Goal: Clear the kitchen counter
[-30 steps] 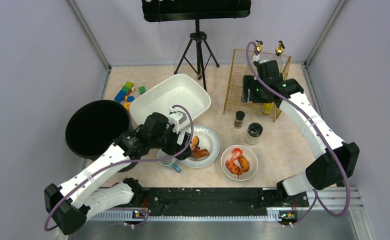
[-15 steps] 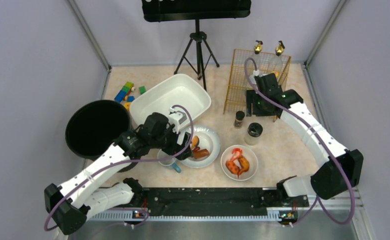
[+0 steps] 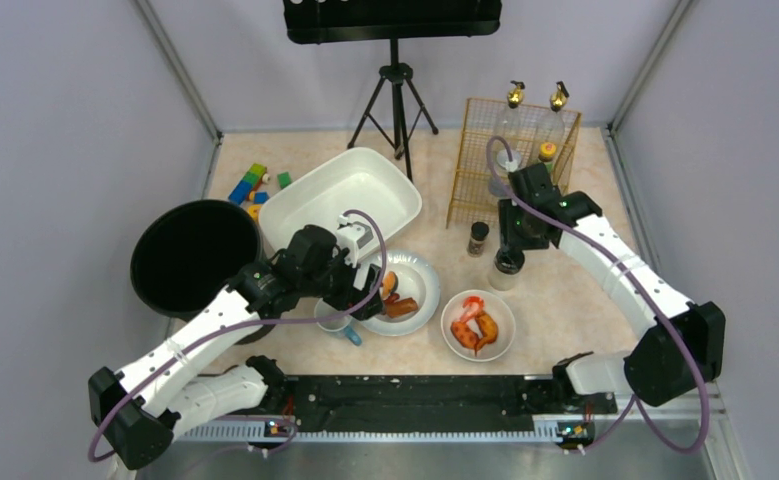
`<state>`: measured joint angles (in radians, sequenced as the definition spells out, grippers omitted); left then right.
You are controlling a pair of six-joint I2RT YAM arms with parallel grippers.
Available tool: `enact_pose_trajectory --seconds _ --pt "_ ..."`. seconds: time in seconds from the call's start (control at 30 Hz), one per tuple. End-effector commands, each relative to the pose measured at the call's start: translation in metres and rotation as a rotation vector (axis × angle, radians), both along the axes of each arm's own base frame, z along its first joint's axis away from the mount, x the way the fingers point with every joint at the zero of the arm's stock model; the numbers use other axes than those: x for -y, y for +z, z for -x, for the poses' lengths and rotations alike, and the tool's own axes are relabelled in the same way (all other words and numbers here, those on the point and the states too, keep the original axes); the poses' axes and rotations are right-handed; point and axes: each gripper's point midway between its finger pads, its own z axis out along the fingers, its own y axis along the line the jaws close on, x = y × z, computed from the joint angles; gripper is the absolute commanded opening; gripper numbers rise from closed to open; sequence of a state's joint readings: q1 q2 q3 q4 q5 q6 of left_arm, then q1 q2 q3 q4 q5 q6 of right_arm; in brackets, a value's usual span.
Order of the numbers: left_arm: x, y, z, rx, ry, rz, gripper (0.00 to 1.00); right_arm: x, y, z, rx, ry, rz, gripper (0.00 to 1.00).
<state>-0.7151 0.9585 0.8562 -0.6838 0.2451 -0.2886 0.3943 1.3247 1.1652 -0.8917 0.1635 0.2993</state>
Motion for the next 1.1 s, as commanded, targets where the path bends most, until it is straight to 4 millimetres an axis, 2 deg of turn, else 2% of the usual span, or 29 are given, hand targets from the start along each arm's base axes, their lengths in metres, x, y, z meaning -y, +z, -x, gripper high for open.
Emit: enact_pose_trajectory --seconds 0.0,0.43,0.63,0.8,1.07 --pt "0.002 0.002 -0.002 0.014 -0.006 0.009 0.99 -0.006 0.004 0.003 0.021 0.009 -0.023 0.45" --pt "0.002 0.002 -0.002 0.017 -0.004 0.009 0.99 -0.010 -0.013 0.007 -0.028 0.028 -0.017 0.29" --pt "0.002 0.002 -0.002 0.017 -0.004 0.009 0.99 -0.009 -0.011 0.005 -0.018 0.019 -0.007 0.00" --pt "0.002 0.002 -0.002 0.017 -0.004 0.009 0.99 -0.006 0.009 -0.003 0.028 0.007 0.015 0.00" --pt "0.002 0.002 -0.002 0.015 -0.004 0.008 0.99 -0.009 0.077 -0.027 0.160 0.007 0.001 0.00"
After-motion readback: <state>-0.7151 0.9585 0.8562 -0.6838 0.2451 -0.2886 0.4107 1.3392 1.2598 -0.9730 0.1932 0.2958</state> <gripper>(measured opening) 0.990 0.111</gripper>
